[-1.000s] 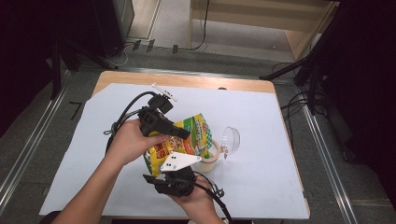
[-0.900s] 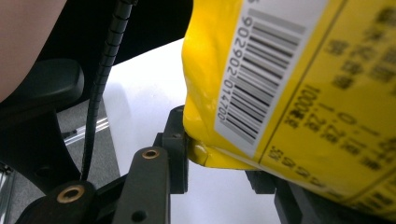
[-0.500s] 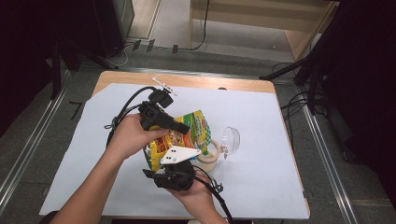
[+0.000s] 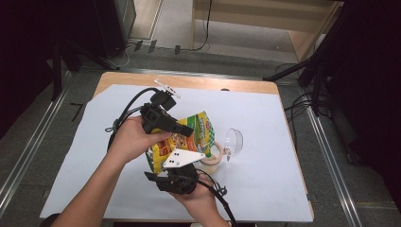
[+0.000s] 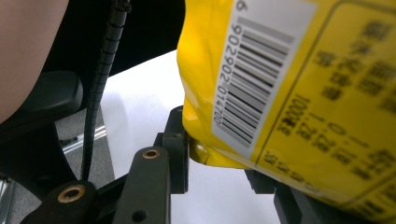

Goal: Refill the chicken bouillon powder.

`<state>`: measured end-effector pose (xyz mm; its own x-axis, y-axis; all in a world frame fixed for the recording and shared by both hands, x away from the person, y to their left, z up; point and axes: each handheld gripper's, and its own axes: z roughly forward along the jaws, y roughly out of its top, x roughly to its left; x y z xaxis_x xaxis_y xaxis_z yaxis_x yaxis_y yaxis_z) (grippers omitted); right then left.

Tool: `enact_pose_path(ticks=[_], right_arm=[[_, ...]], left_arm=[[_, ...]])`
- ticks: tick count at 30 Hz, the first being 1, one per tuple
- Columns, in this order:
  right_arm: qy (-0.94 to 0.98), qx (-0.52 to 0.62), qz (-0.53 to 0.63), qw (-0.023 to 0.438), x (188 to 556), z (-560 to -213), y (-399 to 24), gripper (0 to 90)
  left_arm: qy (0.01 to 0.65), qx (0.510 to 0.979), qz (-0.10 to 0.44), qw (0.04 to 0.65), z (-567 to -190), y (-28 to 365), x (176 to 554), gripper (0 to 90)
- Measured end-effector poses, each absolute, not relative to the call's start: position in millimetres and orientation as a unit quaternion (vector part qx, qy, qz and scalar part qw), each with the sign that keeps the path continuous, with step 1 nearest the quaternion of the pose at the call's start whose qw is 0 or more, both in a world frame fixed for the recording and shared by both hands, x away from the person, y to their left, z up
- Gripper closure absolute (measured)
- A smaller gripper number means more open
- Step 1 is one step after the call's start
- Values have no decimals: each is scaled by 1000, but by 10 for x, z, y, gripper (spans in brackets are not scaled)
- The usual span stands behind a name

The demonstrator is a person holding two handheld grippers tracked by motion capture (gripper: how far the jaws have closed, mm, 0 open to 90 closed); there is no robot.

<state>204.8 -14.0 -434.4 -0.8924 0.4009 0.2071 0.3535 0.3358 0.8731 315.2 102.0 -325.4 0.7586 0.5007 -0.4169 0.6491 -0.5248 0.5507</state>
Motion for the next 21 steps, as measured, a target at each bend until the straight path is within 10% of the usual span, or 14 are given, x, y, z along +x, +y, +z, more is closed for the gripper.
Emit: enact_pose_path(ticks=[21], right_arm=[[813, 239, 530, 22, 2024, -4409, -143, 681]], left_arm=[[340, 863, -112, 356, -3240, 962, 3063, 792]])
